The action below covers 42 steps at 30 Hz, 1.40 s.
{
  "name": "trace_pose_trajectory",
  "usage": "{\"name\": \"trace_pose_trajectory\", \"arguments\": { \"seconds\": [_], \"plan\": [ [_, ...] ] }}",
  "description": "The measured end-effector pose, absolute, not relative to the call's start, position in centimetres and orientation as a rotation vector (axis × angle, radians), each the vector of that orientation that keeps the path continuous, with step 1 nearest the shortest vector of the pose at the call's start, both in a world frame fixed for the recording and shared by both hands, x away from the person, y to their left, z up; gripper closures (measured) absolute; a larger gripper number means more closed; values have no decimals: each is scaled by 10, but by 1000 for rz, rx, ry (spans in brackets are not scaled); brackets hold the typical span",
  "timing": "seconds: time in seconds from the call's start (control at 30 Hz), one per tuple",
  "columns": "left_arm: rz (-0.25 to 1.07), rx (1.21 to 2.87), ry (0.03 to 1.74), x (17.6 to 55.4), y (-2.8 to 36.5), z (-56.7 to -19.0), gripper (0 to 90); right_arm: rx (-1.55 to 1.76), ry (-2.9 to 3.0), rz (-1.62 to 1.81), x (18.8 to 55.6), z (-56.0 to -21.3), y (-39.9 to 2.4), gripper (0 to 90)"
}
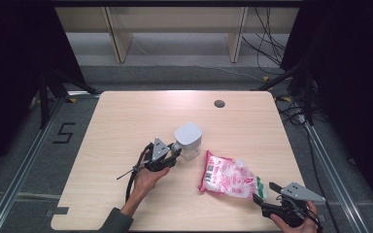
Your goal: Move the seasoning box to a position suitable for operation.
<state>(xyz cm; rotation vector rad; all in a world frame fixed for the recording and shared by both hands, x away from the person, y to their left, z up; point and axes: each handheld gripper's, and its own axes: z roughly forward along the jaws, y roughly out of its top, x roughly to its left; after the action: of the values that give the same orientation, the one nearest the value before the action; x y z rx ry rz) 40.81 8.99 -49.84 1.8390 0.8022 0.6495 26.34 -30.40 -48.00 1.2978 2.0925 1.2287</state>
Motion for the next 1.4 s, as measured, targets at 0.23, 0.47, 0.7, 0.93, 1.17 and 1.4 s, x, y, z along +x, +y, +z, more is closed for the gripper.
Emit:
{"name": "trace_pose_trajectory", "arguments": {
  "seconds": [0.23,0.47,0.7,0.93,1.17,1.4],
  "plan": [
    [720,1808,829,416,106,-501,682,1297,2101,1221,264,-480,-305,247],
    [756,1793,940,418,105,-504,697,1286,2099,1225,265,-481,-303,247],
    [707,1747,949,421,110,-507,711,1240,2107,1216,266,-481,-305,248],
    [646,1727,896,411,123,-510,711,1225,2118,1222,268,-482,-304,248],
    [649,1744,865,398,126,-511,711,1243,2121,1227,266,-481,-304,249],
    [641,1746,843,395,125,-511,711,1231,2129,1229,266,-481,-303,250]
  ]
}}
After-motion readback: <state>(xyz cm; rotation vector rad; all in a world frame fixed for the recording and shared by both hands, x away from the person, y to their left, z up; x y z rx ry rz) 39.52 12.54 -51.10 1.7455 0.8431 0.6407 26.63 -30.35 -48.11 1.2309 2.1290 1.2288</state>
